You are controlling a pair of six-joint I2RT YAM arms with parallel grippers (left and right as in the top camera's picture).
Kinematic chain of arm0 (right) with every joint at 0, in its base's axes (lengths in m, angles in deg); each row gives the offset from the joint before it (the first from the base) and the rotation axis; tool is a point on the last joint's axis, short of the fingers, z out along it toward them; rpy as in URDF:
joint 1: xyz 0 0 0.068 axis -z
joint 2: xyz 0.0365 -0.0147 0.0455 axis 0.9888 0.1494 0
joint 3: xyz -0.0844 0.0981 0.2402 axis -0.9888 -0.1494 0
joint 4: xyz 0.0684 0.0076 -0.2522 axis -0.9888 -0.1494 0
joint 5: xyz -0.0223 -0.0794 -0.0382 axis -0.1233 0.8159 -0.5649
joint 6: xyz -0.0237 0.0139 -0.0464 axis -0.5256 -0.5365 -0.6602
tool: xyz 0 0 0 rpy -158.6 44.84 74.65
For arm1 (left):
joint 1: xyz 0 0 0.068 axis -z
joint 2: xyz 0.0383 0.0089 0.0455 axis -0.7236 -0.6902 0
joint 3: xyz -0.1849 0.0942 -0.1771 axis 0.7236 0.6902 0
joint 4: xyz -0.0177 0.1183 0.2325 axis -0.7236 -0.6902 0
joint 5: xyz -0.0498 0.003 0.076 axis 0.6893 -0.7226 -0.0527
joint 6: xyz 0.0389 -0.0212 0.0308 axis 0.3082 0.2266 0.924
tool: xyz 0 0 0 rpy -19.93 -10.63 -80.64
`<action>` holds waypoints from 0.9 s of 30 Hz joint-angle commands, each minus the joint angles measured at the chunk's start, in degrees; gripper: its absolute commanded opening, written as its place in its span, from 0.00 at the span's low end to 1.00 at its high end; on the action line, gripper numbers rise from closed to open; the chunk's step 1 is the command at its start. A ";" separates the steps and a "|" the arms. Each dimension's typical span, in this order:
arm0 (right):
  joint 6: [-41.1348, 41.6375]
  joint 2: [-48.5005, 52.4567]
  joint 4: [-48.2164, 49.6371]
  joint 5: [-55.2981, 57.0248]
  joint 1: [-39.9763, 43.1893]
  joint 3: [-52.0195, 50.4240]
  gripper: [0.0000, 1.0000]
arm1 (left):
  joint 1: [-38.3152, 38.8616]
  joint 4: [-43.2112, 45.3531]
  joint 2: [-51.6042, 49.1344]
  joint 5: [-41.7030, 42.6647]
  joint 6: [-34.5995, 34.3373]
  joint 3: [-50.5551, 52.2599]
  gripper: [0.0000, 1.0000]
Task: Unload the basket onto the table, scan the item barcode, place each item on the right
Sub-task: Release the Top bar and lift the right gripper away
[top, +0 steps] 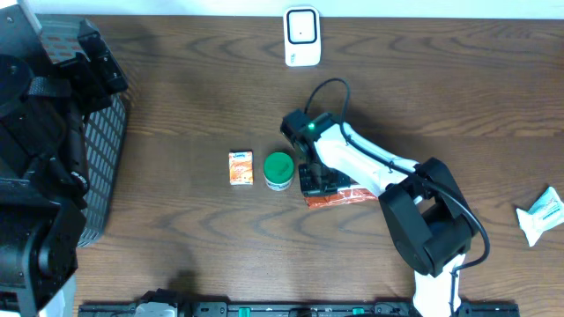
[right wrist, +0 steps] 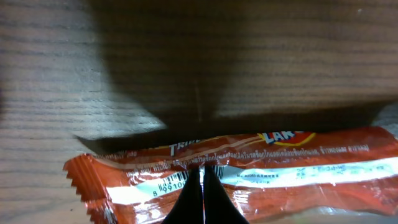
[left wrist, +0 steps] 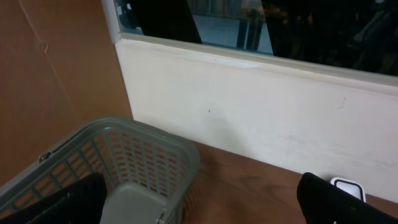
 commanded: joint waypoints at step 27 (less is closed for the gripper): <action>3.04 -6.73 5.53 -0.76 0.72 -10.71 0.01 | -0.24 0.28 0.04 -0.70 -0.57 0.20 0.98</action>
